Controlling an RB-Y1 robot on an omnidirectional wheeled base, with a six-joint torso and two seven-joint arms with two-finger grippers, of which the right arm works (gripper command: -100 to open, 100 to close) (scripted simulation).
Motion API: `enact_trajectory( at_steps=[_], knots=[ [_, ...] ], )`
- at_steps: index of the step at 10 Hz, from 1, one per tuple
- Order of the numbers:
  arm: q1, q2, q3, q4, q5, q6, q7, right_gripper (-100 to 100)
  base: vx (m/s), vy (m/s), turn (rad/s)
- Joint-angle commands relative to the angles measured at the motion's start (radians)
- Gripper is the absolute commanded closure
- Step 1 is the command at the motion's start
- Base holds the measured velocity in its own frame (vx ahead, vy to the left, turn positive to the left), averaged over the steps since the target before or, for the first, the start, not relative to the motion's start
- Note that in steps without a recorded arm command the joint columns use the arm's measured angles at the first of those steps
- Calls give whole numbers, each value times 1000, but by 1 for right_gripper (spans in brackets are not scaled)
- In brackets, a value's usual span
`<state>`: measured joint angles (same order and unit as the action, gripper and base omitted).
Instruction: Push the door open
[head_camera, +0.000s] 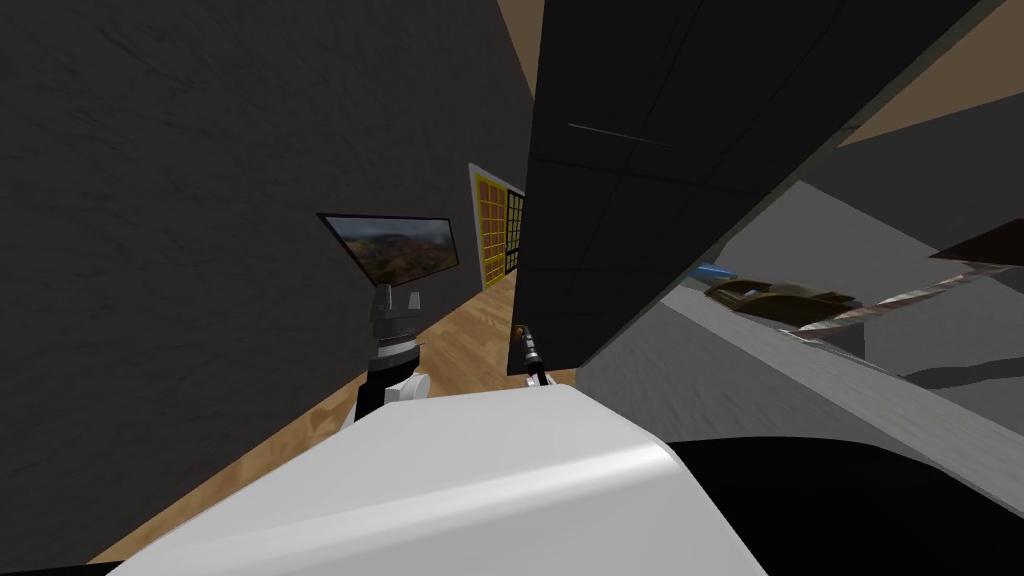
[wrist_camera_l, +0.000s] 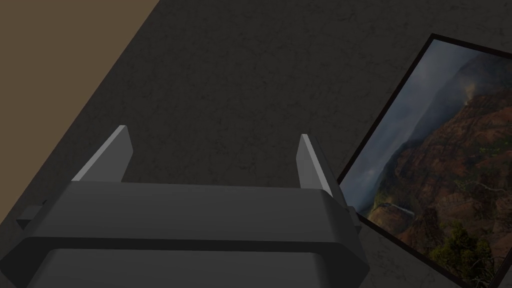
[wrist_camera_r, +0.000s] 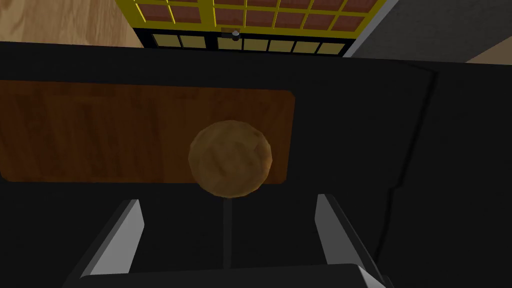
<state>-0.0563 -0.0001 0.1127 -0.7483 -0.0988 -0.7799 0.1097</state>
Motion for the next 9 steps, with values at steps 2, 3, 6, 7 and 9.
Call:
enact_trajectory(
  at_steps=[2, 3, 6, 7, 9],
  knots=[
    [4, 17, -3, -5, -1, 1, 1, -100, 114, 71, -7],
    [4, 17, -3, -5, -1, 1, 1, 100, -13, -3, 24],
    [4, 17, -3, -5, -1, 1, 1, 100, -16, -11, 10],
    [4, 17, -3, -5, -1, 1, 1, 100, 0, 0, 0],
    [3, -6, -21, -3, -11, 5, 7, 100, 53, 27, -23]
  ],
)
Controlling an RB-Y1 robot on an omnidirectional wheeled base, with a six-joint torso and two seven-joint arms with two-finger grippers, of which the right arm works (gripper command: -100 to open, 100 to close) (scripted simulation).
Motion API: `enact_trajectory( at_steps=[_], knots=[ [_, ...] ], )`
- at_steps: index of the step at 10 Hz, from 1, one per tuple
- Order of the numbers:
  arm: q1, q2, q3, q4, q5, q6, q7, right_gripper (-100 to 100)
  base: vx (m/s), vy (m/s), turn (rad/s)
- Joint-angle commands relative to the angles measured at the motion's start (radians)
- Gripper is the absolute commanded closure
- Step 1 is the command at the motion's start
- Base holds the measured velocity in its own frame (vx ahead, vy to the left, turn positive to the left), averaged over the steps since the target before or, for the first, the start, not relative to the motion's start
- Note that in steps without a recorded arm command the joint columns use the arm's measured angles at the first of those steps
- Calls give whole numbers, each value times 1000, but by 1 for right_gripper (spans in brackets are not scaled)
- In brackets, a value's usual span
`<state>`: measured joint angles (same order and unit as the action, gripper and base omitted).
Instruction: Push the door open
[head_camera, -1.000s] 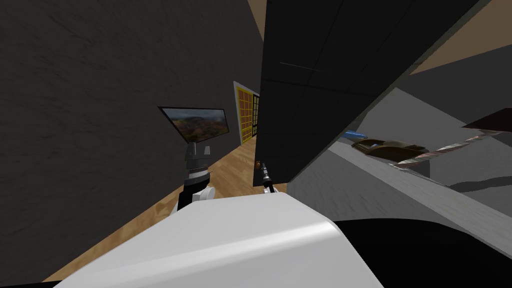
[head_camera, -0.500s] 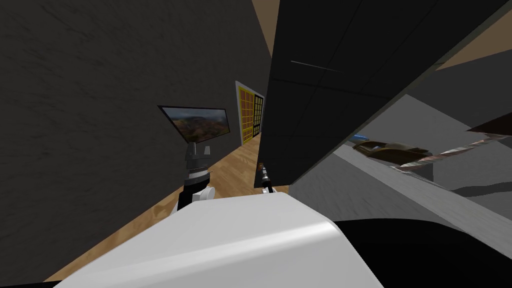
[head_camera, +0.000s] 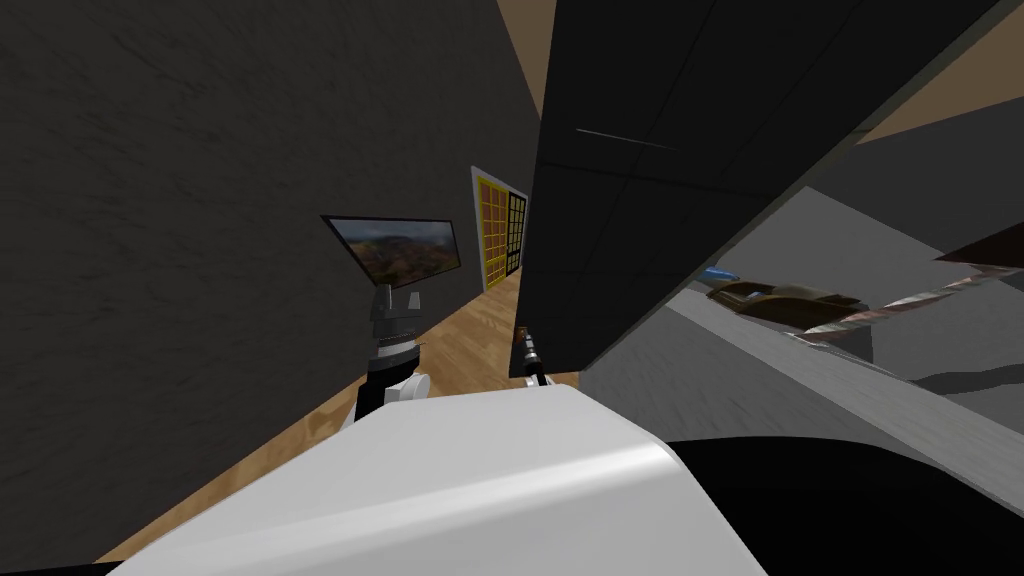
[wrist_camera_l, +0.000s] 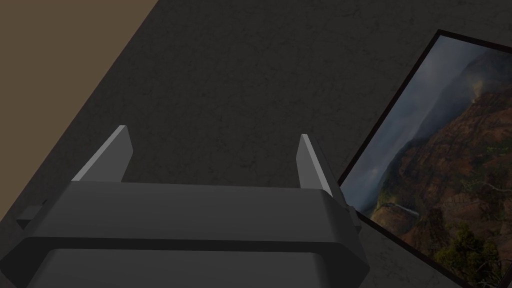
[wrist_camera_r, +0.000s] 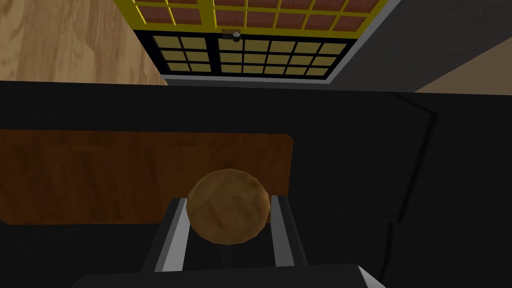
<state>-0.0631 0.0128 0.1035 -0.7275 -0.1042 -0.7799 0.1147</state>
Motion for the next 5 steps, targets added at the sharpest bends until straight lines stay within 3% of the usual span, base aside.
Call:
enact_trajectory(
  at_steps=[1, 2, 3, 5],
  knots=[
    [9, -23, -16, -24, -8, 6, 3, 100, 167, 89, -52],
    [9, -23, -16, -24, -8, 6, 3, 100, 117, 67, -37],
    [7, -36, -37, -24, -20, 7, 8, 100, 168, 107, -68],
    [7, -36, -37, -21, -20, 7, 8, 100, 110, 60, -31]
  ],
)
